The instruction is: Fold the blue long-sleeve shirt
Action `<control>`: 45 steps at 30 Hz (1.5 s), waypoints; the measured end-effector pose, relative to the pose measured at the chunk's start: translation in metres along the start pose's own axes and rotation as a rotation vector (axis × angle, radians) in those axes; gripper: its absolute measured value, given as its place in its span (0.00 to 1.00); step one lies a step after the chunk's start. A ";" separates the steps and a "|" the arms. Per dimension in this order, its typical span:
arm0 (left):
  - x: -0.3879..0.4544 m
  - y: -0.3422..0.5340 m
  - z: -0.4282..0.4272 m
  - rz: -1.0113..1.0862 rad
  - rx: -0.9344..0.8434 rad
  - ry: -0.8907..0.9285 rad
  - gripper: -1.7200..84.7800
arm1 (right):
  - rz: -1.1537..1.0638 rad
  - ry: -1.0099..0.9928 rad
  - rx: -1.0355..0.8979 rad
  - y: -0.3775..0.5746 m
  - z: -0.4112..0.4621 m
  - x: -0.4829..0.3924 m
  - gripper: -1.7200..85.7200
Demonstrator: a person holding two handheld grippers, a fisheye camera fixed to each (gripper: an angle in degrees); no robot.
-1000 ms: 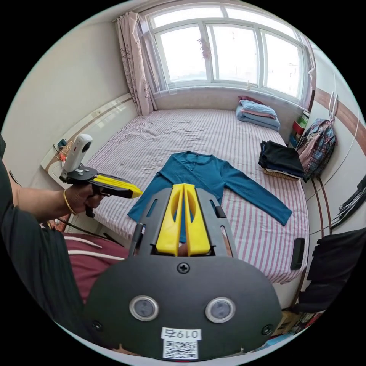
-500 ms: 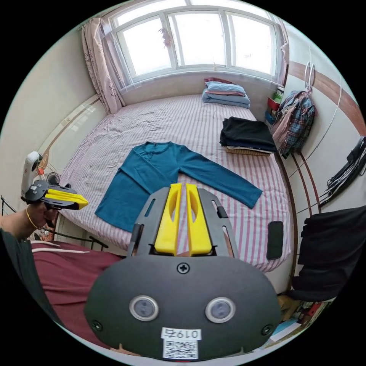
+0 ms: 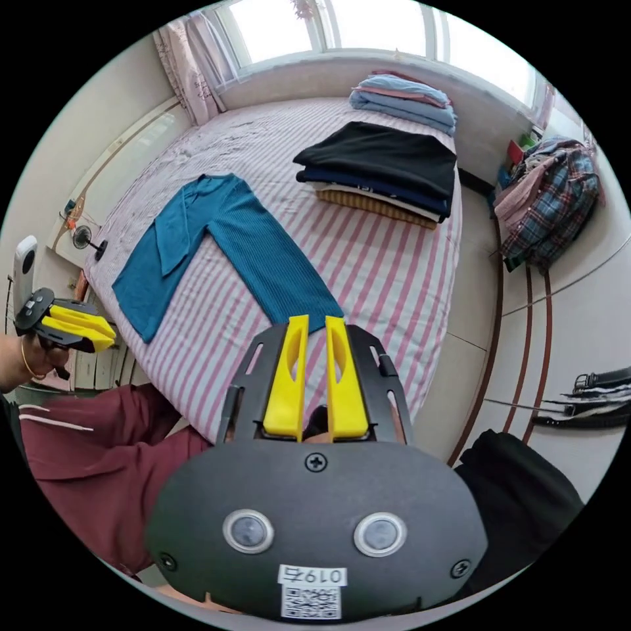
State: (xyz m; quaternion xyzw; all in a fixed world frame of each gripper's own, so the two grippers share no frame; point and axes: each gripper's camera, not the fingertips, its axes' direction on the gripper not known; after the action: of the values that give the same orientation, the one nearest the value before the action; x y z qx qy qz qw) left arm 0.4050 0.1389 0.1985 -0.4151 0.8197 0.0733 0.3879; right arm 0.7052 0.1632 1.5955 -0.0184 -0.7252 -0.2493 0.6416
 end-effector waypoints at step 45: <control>-0.115 -0.193 0.385 -0.686 0.263 0.428 0.09 | -0.088 -0.479 -0.204 -0.208 0.148 0.283 0.09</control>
State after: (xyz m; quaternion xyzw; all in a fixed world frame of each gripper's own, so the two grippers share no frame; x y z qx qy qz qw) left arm 0.8092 0.2566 0.0531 -0.6165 0.6986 -0.2530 0.2606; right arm 0.4470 -0.0444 1.7832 -0.1100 -0.8274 -0.3375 0.4352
